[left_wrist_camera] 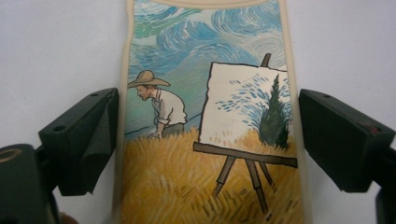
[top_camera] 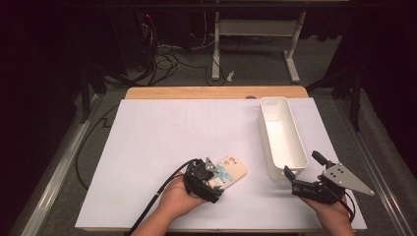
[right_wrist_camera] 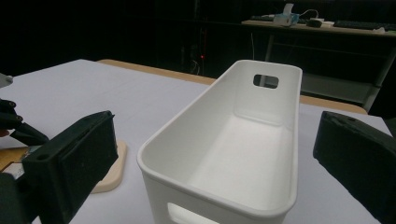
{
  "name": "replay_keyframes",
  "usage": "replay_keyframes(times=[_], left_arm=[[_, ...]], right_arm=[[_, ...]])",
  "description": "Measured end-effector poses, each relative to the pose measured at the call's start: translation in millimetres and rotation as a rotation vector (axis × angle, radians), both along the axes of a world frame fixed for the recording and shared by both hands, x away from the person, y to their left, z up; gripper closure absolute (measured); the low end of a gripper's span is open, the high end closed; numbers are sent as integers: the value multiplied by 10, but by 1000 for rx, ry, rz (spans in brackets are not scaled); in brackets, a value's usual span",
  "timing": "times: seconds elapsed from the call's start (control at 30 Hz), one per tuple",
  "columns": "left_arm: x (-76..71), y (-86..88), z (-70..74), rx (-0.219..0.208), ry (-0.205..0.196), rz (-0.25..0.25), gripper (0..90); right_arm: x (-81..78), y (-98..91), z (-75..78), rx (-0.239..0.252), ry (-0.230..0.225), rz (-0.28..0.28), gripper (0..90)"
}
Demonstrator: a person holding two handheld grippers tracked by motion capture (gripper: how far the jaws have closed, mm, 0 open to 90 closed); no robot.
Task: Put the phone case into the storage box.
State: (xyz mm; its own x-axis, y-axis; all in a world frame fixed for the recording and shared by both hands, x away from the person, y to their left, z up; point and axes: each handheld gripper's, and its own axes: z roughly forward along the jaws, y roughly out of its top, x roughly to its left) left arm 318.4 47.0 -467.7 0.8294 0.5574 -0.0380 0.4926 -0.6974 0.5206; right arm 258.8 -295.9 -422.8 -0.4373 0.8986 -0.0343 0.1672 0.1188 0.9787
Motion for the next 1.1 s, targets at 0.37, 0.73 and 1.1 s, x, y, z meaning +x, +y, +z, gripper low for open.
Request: replay_keyframes(times=[0.37,0.73,1.1], left_arm=[[39,-31,15,26,25,-14,90],[41,0,11,4,20,-27,109],[28,41,-1,-41,-6,-31,117]], right_arm=[[6,9,-6,-2,1,4,2],[1,-4,-4,5,3,0,2],[3,-13,-2,8,2,-6,2]])
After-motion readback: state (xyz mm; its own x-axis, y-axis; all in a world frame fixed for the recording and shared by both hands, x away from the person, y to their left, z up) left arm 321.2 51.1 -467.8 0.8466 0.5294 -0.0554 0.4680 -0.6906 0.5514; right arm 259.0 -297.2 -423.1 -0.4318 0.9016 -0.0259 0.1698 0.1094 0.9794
